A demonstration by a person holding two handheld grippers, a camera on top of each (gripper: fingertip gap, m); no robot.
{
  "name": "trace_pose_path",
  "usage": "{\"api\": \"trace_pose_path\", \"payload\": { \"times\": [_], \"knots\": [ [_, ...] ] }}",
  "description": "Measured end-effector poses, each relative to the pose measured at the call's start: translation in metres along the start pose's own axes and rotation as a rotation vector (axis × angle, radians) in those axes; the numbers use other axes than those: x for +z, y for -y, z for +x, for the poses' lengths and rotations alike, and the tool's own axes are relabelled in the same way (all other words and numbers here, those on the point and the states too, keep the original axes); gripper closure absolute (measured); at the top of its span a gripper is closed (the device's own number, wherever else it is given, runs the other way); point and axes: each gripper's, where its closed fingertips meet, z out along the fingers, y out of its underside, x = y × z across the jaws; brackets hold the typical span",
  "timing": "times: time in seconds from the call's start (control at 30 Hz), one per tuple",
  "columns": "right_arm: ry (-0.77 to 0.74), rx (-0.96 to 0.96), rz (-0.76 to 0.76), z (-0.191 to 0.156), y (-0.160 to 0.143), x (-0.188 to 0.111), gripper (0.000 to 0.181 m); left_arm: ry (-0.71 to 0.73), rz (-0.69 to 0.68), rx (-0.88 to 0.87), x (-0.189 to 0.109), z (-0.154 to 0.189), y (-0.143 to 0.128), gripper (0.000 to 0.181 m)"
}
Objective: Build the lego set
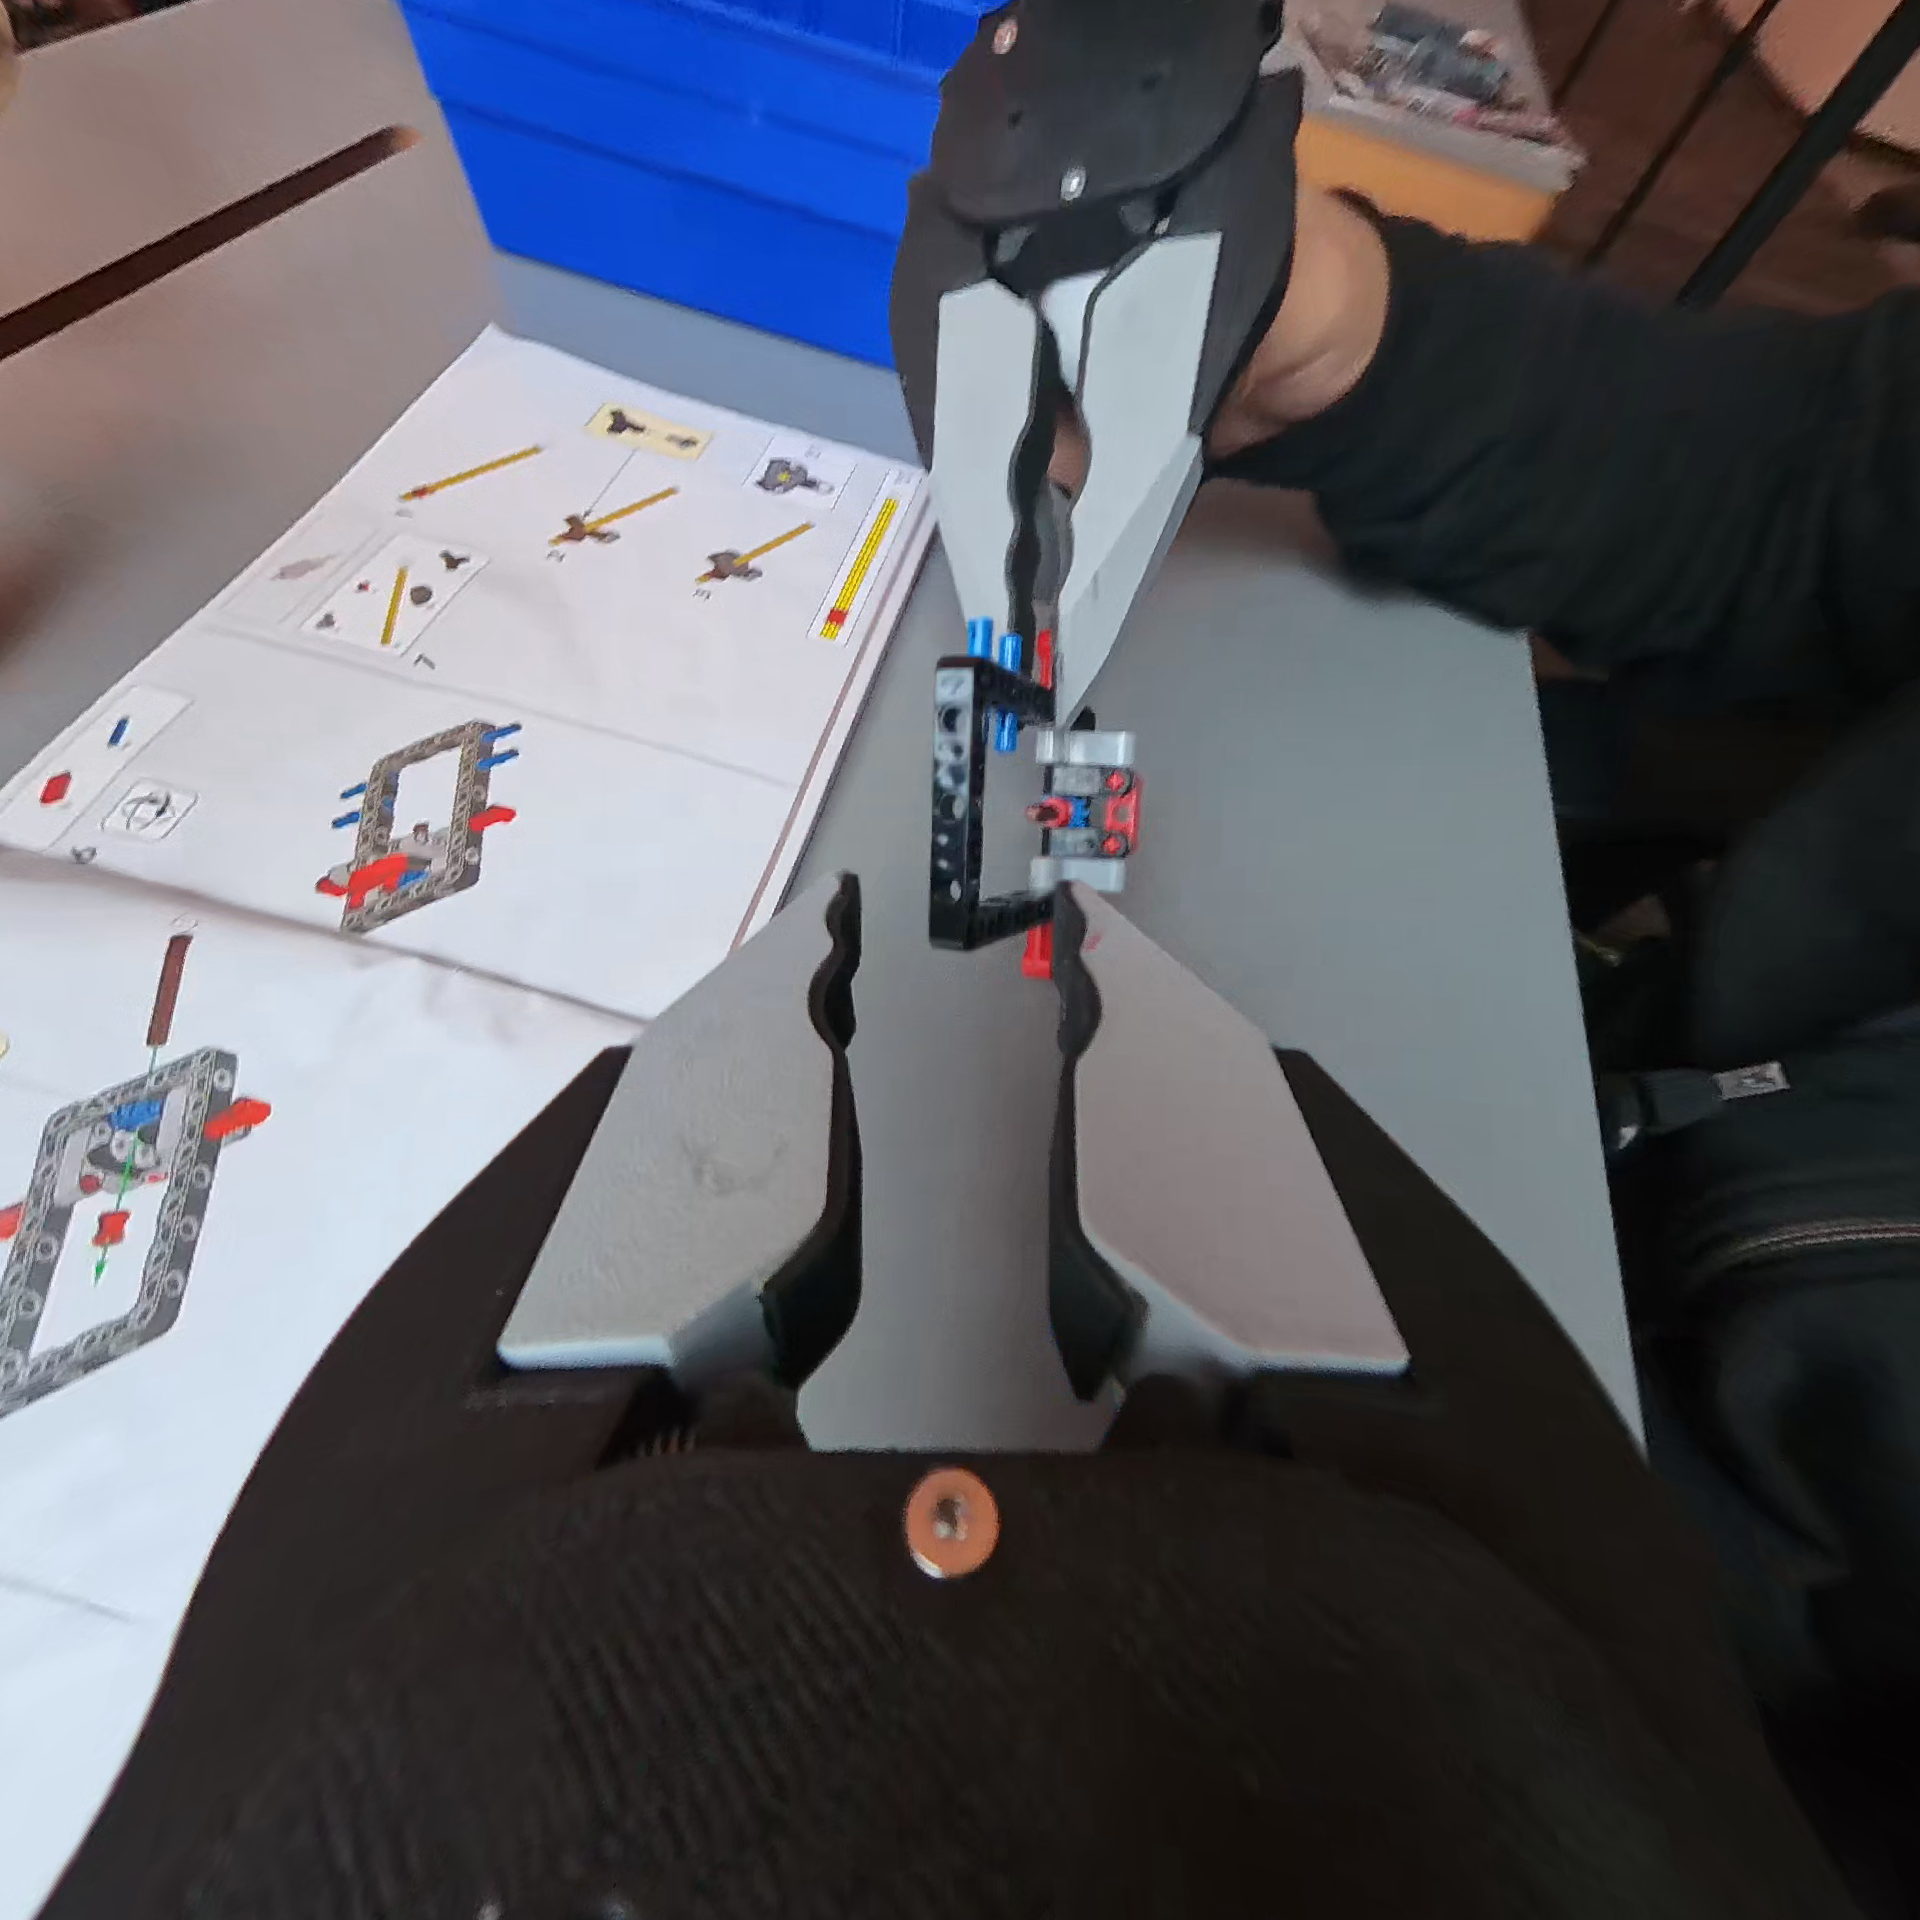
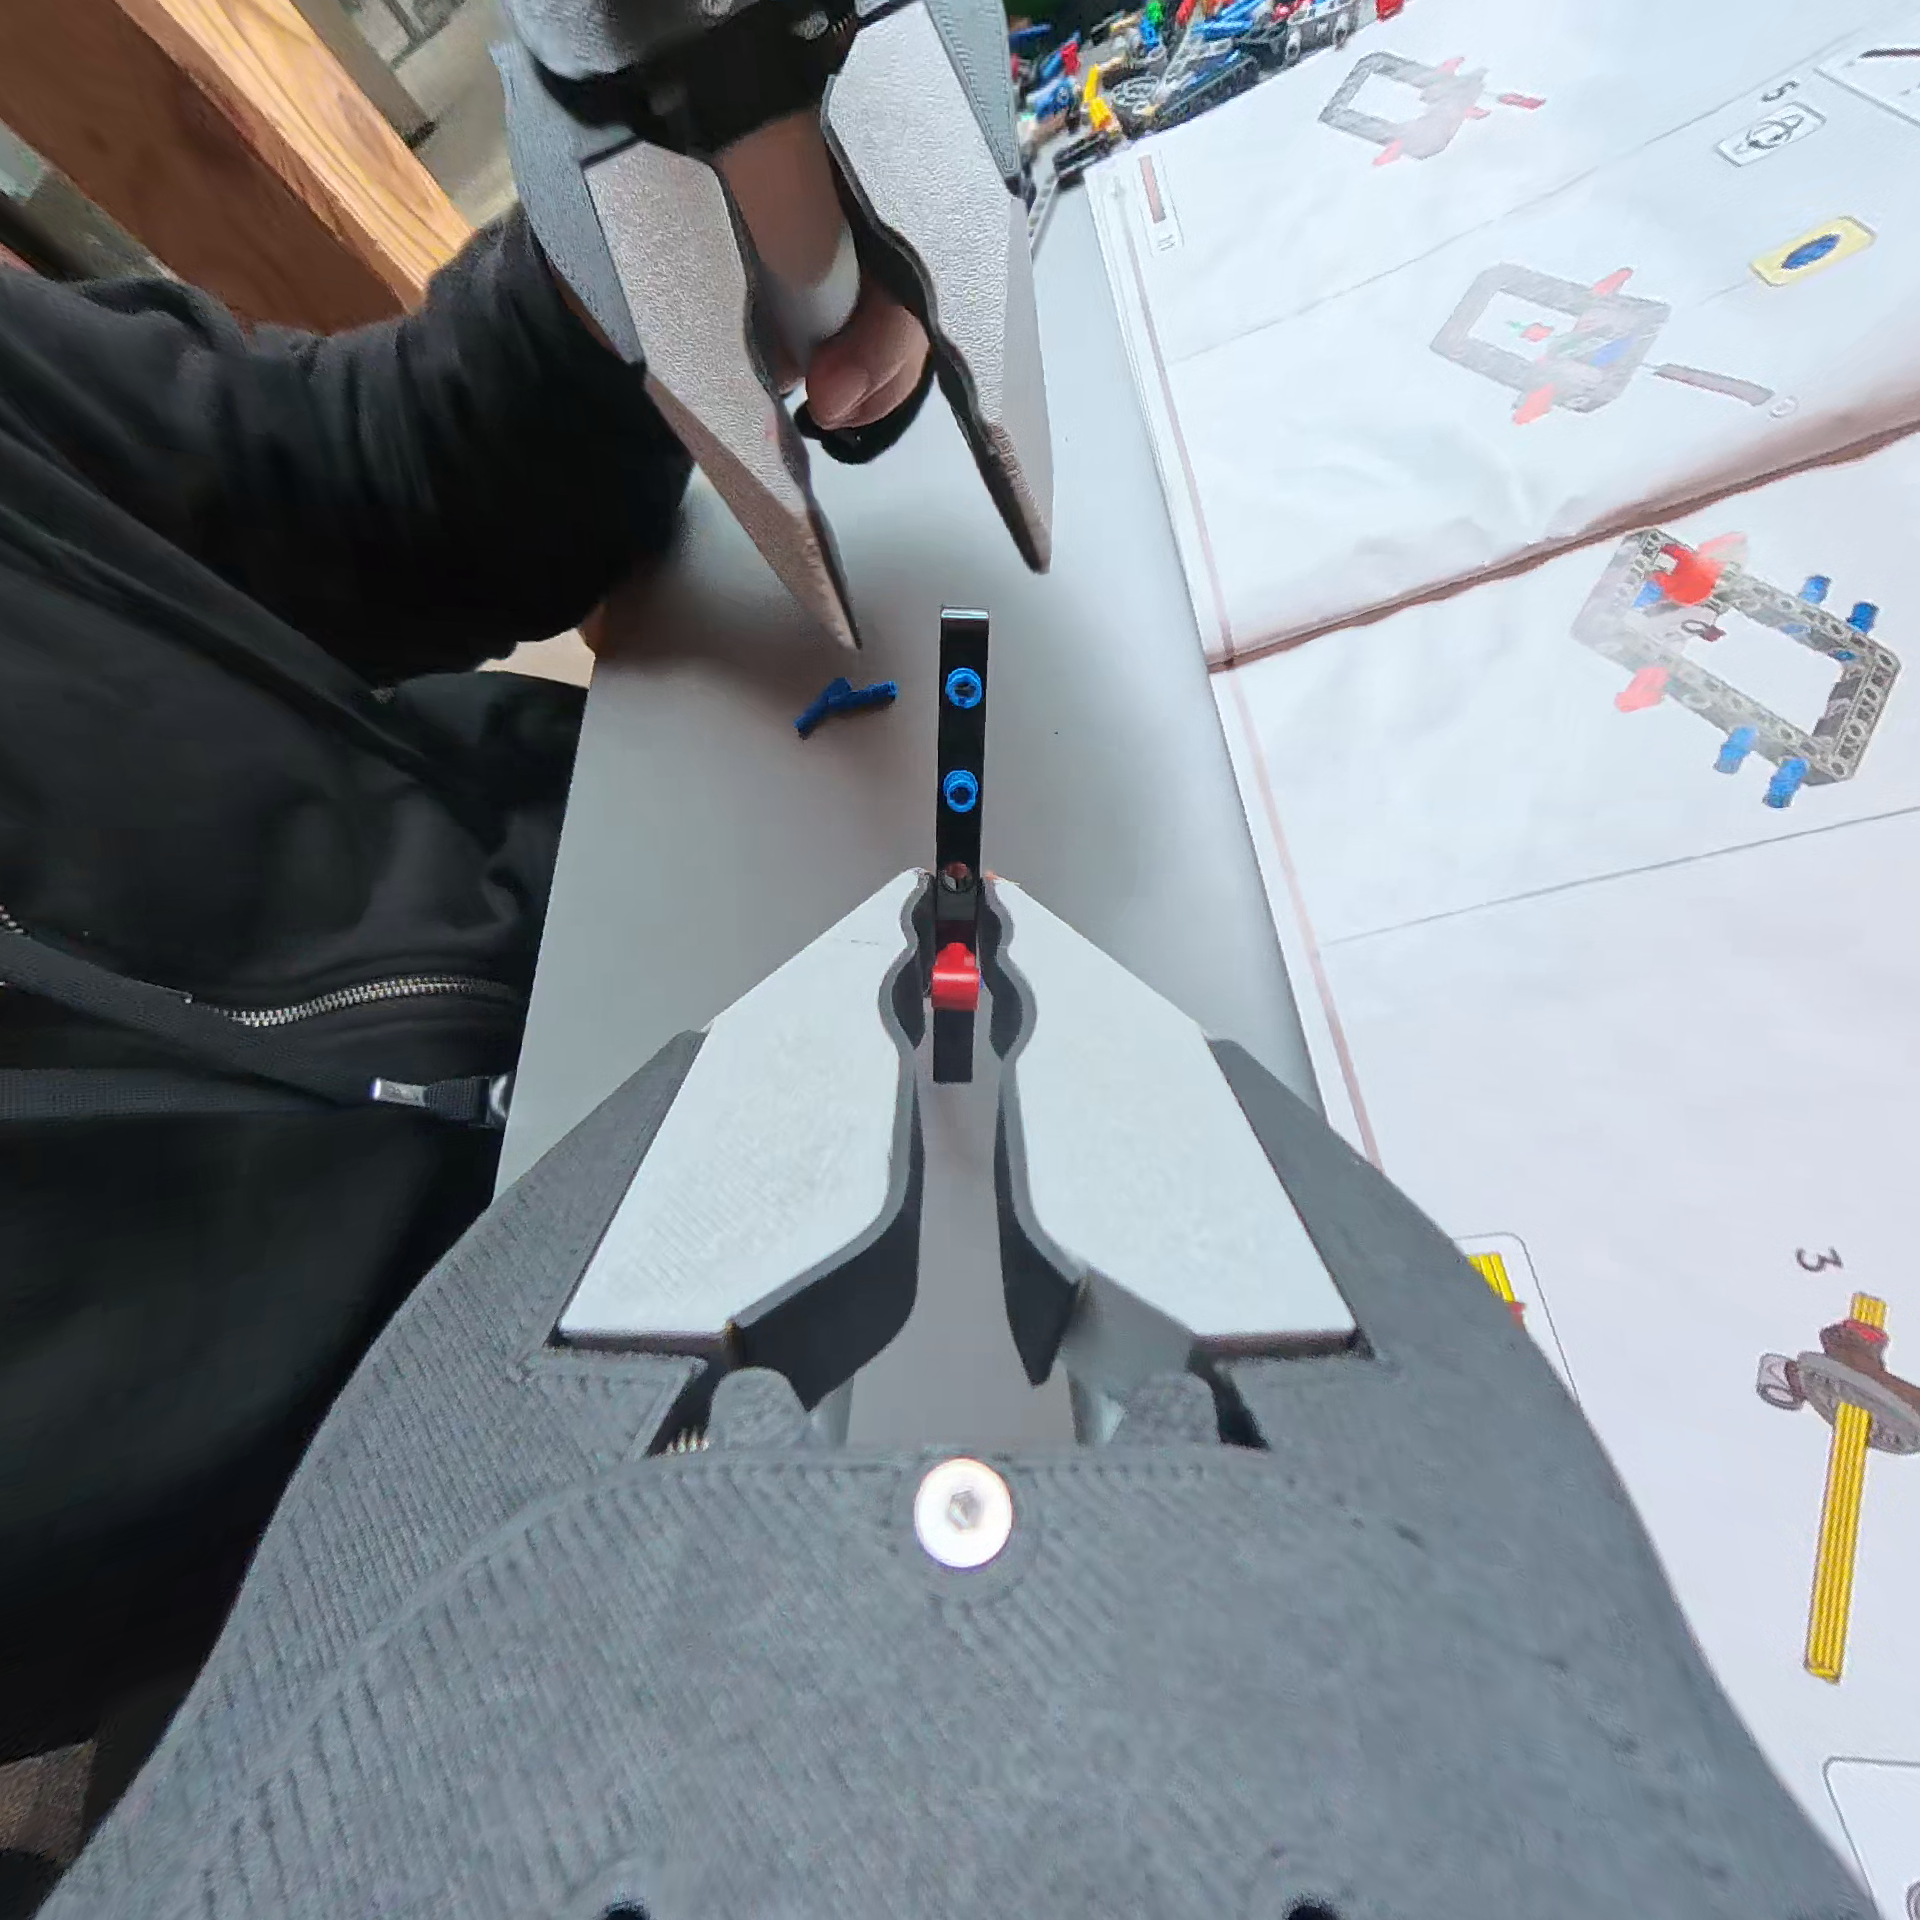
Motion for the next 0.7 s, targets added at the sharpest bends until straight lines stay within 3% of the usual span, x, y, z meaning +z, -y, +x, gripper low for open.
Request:
{"api": "trace_pose_path", "payload": {
  "times": [0.47, 0.7],
  "knots": [
    [0.120, 0.179, -0.023, 0.003, -0.015, 0.004, 0.177, 0.131, -0.172, 0.130, 0.010, 0.011, -0.033, 0.147],
    [-0.024, 0.126, -0.113, 0.021, -0.029, 0.007, 0.173, 0.106, -0.265, 0.083, 0.026, 0.012, -0.050, 0.154]
  ]
}}
